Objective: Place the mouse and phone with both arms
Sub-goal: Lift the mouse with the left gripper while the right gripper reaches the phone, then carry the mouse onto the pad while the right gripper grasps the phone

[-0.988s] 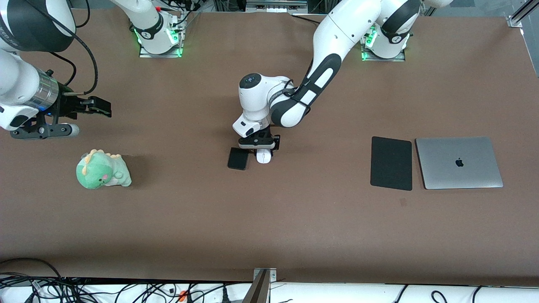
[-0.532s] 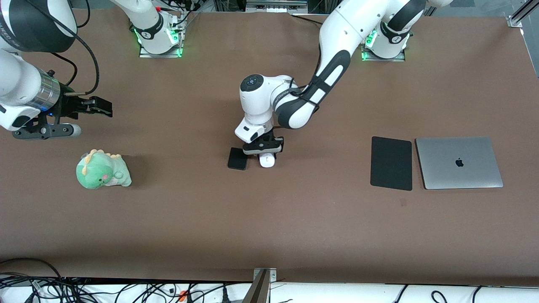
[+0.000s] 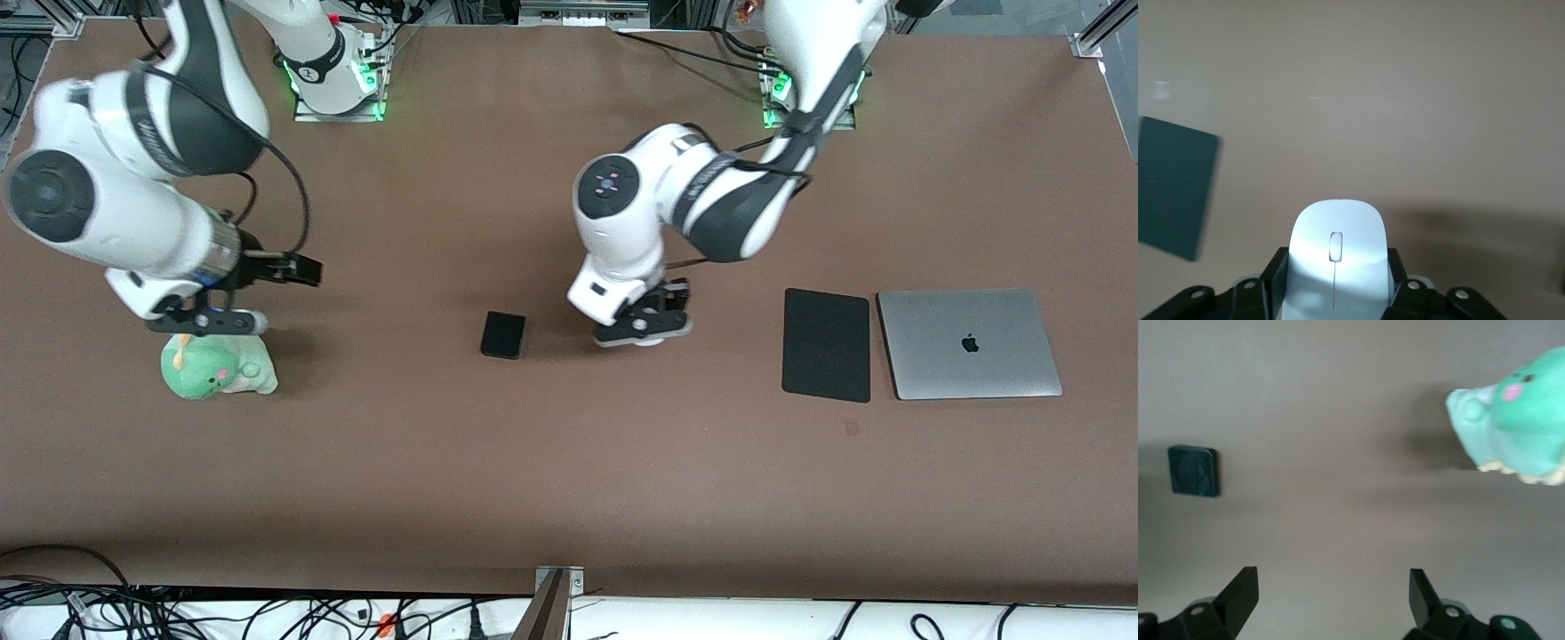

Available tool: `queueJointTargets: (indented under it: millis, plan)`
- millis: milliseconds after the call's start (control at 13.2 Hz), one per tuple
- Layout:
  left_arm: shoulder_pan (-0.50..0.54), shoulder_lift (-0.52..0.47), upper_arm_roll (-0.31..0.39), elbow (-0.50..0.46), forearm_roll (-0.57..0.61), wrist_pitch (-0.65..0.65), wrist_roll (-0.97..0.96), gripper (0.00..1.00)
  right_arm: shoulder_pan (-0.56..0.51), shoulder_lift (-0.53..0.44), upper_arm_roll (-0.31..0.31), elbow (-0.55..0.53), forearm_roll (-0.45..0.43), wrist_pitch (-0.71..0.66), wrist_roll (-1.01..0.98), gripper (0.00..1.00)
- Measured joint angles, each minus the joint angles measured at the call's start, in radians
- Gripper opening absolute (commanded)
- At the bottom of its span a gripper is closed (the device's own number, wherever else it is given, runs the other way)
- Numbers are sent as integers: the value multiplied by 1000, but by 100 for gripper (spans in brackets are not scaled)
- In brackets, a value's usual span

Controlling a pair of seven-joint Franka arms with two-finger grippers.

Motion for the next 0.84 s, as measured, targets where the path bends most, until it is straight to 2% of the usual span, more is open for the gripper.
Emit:
queueJointTargets:
  millis: [152,380,684,836]
  plan:
    - [90,-35,2,0,-48,-52,110,16,59,43,1,-32,6,103,82,100]
    - [235,-46,2,-2,-136,-54,270,16,145,116,5,-97,9,321,207,100]
    - [379,-58,1,-18,-142,-94,496,16,248,233,7,-133,9,557,371,100]
    - [453,-80,0,-63,-143,-103,625,16,305,289,8,-134,9,654,452,100]
